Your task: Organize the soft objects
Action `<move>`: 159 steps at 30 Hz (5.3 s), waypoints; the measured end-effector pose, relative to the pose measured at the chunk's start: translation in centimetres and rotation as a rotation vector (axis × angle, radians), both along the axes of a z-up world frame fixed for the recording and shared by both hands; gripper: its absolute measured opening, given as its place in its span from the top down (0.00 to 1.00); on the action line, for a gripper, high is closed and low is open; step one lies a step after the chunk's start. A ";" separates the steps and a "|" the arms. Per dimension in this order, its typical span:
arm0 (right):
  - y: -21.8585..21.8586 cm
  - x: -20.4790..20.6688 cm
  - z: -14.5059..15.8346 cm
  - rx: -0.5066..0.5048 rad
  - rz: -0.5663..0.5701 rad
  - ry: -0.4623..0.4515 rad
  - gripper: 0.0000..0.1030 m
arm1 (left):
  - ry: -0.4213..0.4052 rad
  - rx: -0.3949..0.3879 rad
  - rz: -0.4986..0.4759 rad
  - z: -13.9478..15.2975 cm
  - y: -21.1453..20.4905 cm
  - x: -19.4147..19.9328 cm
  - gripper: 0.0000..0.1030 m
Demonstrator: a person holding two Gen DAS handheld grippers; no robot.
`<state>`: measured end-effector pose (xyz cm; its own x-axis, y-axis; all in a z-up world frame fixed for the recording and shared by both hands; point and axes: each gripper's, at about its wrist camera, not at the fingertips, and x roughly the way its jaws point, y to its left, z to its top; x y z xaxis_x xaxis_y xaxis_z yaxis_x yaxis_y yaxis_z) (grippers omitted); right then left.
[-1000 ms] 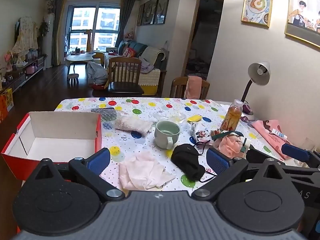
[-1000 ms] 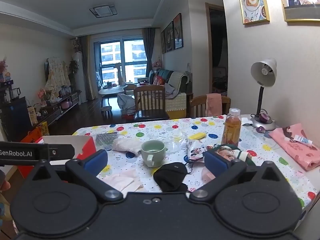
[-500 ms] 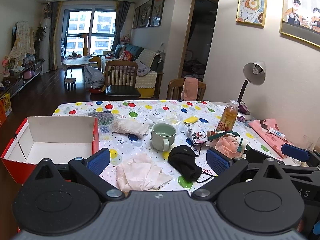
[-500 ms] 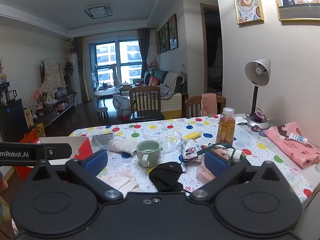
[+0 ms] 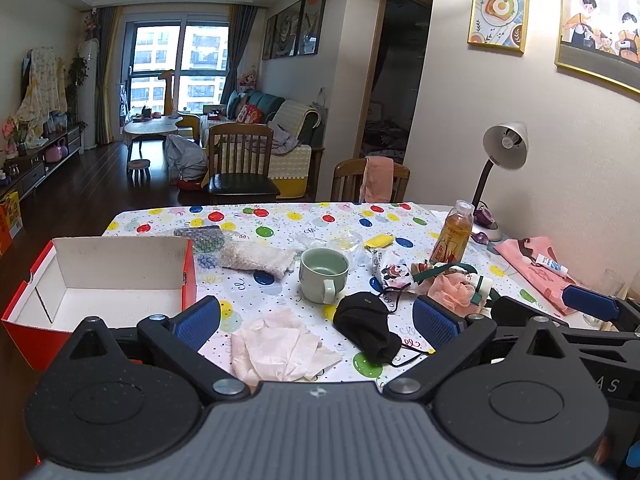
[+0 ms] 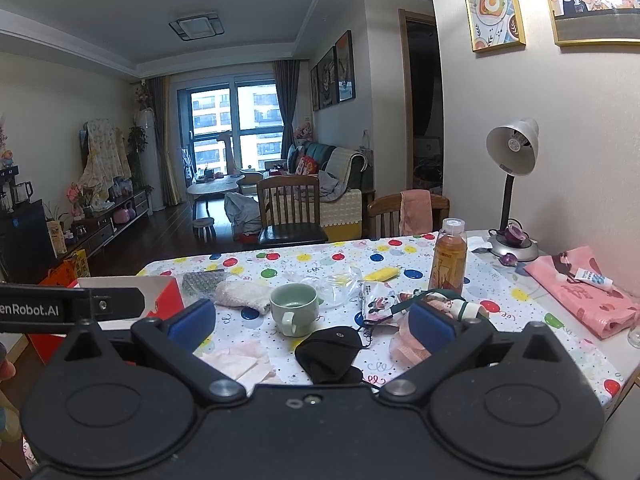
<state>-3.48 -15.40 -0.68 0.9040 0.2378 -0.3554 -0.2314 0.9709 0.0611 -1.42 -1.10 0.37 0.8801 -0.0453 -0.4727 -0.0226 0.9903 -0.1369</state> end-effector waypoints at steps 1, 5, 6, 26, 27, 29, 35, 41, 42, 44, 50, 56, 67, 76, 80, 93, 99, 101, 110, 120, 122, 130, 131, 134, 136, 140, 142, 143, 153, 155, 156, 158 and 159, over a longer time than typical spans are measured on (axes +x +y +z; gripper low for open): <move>0.0 0.1 0.0 0.000 0.001 0.002 0.00 | 0.000 0.000 0.000 0.0 0.0 0.0 0.00; 0.1 0.0 0.1 0.000 0.003 -0.002 0.00 | 0.000 0.001 0.001 0.0 0.0 0.0 0.00; 0.1 -0.1 0.2 0.000 0.004 -0.003 0.00 | 0.000 0.001 0.001 0.0 0.0 0.0 0.00; -0.1 0.0 0.8 0.001 0.001 -0.015 0.00 | -0.008 -0.014 -0.009 0.5 0.0 0.5 0.00; -0.1 0.1 0.8 0.002 0.001 -0.015 0.00 | -0.009 -0.013 -0.010 0.3 0.1 0.4 0.00; -0.1 0.0 0.7 0.001 0.002 -0.015 0.00 | -0.009 -0.010 -0.009 0.4 0.0 0.5 0.00; -0.1 0.1 0.7 0.003 0.004 -0.014 0.00 | -0.006 0.003 -0.005 0.4 -0.1 0.9 0.00; -0.5 0.8 0.7 0.007 0.004 -0.006 0.00 | 0.015 0.009 0.002 0.2 -1.1 2.1 0.00; -0.6 1.0 0.8 0.008 0.005 -0.003 0.00 | 0.021 0.009 0.003 0.2 -1.1 2.3 0.00; -1.0 1.4 0.3 0.009 0.005 0.002 0.00 | 0.030 0.008 0.003 0.0 -1.4 2.8 0.00; -1.9 3.3 -0.4 0.007 0.002 0.014 0.00 | 0.028 0.004 -0.002 -0.3 -2.1 4.1 0.00; -3.6 6.6 -1.0 0.018 0.012 0.037 0.00 | 0.059 -0.002 -0.006 -0.7 -3.5 7.0 0.00; -7.6 13.2 -4.3 -0.025 -0.022 0.123 0.00 | 0.245 0.017 0.107 -6.4 -3.3 14.3 0.00; -10.8 18.5 -7.4 -0.117 -0.007 0.189 0.01 | 0.310 0.072 0.132 -10.7 -3.6 17.6 0.00; -11.3 21.5 -7.7 -0.151 0.032 0.192 0.02 | 0.352 0.094 0.163 -12.3 -3.2 18.6 0.00; -5.3 24.0 -10.4 -0.219 0.382 0.284 0.09 | 0.423 0.103 0.220 -15.7 -2.2 20.0 0.00; -1.1 24.0 -14.3 -0.289 0.497 0.345 0.11 | 0.456 0.111 0.239 -17.7 -1.5 20.9 0.00; 0.1 24.1 -15.3 -0.307 0.518 0.346 0.11 | 0.467 0.109 0.251 -18.2 -1.2 21.1 0.00; 2.6 25.8 -18.4 -0.358 0.533 0.393 0.14 | 0.509 0.081 0.286 -20.3 -0.2 21.4 0.01; 3.2 25.6 -19.4 -0.383 0.532 0.386 0.14 | 0.521 0.065 0.296 -20.7 -0.1 21.4 0.12; 3.0 25.8 -19.4 -0.367 0.527 0.398 0.16 | 0.518 0.065 0.292 -20.6 -0.2 21.4 0.21; 2.2 25.6 -19.0 -0.319 0.507 0.416 0.44 | 0.515 0.042 0.286 -19.8 -0.5 21.5 0.67; 2.1 25.6 -18.9 -0.315 0.505 0.419 0.48 | 0.515 0.033 0.286 -19.7 -0.4 21.5 0.69; 1.7 25.6 -18.6 -0.299 0.493 0.426 0.66 | 0.522 0.001 0.287 -19.5 -0.3 21.4 0.76; 1.4 25.6 -18.4 -0.291 0.488 0.429 0.72 | 0.522 0.002 0.289 -19.3 -0.3 21.3 0.79; 0.6 24.9 -17.1 -0.252 0.503 0.413 0.79 | 0.509 0.011 0.293 -18.5 -0.5 21.0 0.80; 0.2 24.4 -16.2 -0.225 0.517 0.410 0.79 | 0.502 0.007 0.293 -17.9 -0.7 20.7 0.80; 0.0 24.1 -15.6 -0.206 0.526 0.412 0.80 | 0.494 0.003 0.291 -17.5 -0.8 20.5 0.80; -0.8 20.9 -9.8 -0.111 0.621 0.373 0.80 | 0.407 -0.029 0.280 -12.4 -1.3 17.9 0.80; -0.7 20.4 -8.8 -0.104 0.631 0.364 0.80 | 0.395 -0.030 0.274 -11.3 -1.3 17.3 0.80; -0.6 20.3 -8.4 -0.098 0.635 0.360 0.80 | 0.391 -0.031 0.270 -10.9 -1.3 17.1 0.80; -0.4 19.8 -7.3 -0.088 0.644 0.351 0.80 | 0.387 -0.034 0.261 -10.2 -1.0 16.6 0.80; -0.2 19.7 -6.8 -0.082 0.648 0.343 0.80 | 0.383 -0.036 0.254 -9.8 -0.8 16.3 0.80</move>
